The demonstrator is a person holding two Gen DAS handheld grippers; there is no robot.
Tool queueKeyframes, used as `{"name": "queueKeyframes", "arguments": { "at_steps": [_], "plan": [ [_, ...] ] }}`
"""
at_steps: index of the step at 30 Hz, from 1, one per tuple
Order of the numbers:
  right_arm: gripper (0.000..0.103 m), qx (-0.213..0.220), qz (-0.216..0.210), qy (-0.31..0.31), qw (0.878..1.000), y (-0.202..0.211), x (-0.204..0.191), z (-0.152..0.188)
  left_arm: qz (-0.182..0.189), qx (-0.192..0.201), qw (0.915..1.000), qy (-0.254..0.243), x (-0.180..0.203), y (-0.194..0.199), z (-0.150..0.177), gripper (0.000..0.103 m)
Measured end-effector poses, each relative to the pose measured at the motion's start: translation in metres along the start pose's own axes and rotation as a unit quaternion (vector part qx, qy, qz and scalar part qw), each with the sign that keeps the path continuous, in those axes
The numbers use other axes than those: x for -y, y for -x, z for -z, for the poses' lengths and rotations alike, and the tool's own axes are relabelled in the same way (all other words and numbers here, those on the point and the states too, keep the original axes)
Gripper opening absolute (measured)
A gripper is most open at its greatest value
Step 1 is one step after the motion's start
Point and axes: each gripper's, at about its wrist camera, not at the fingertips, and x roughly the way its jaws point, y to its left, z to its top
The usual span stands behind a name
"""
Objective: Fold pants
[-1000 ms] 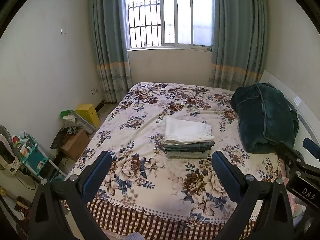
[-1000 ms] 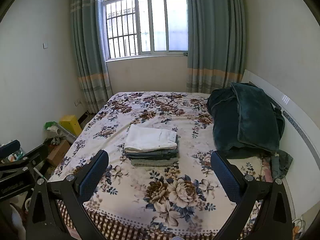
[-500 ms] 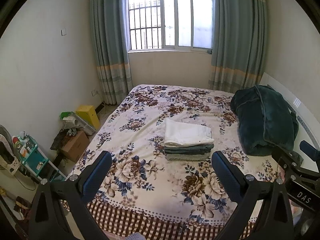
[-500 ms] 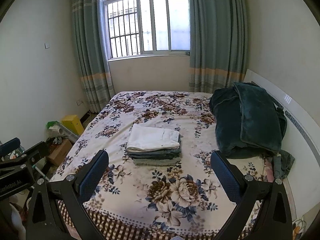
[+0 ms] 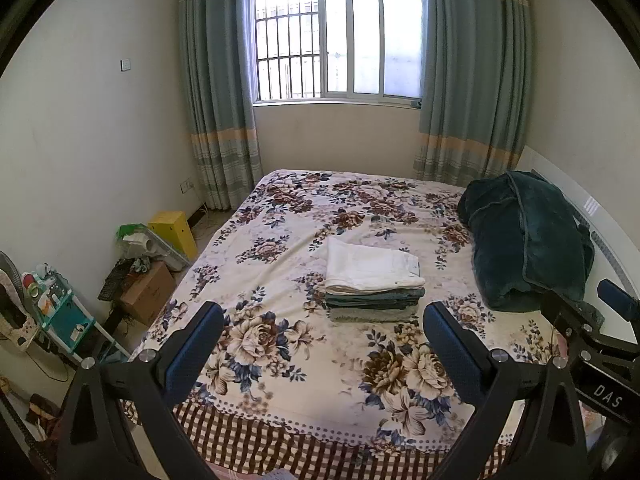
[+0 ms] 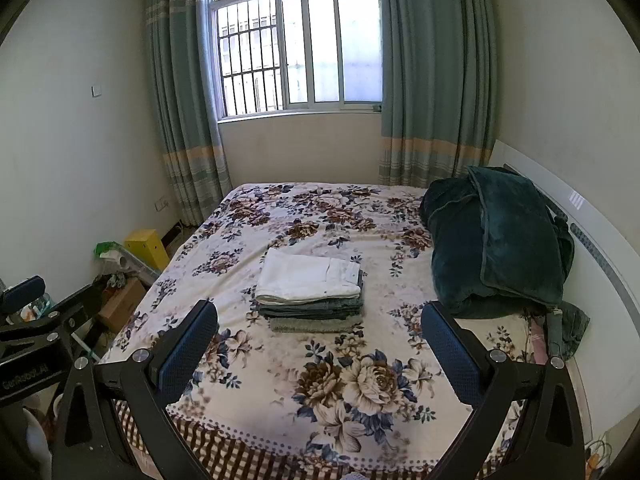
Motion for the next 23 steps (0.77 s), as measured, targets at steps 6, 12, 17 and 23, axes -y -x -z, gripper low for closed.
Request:
{"name": "queueKeyframes", "arguments": {
  "at_steps": [6,12,17,23],
  "plan": [
    [0.103,-0.004,-0.005,0.001,1.0,-0.0011,0.0016,-0.0001,0.0,0.0,1.0,-0.001,-0.0005,-0.0004,-0.0006,0.102],
    [0.103,-0.003,-0.005,0.002,1.0,-0.0009,0.0024,0.0001,0.001,0.0,1.0,-0.001,-0.0012,-0.0003,-0.0005,0.102],
    [0.103,-0.002,-0.006,0.001,1.0,-0.0009,0.0026,0.001,0.001,0.0,1.0,-0.001,-0.0021,-0.0004,-0.0002,0.102],
    [0.103,-0.001,-0.006,-0.001,1.0,-0.0001,0.0026,0.0017,0.0,0.001,1.0,-0.001,-0.0012,0.0002,-0.0007,0.102]
  ]
}}
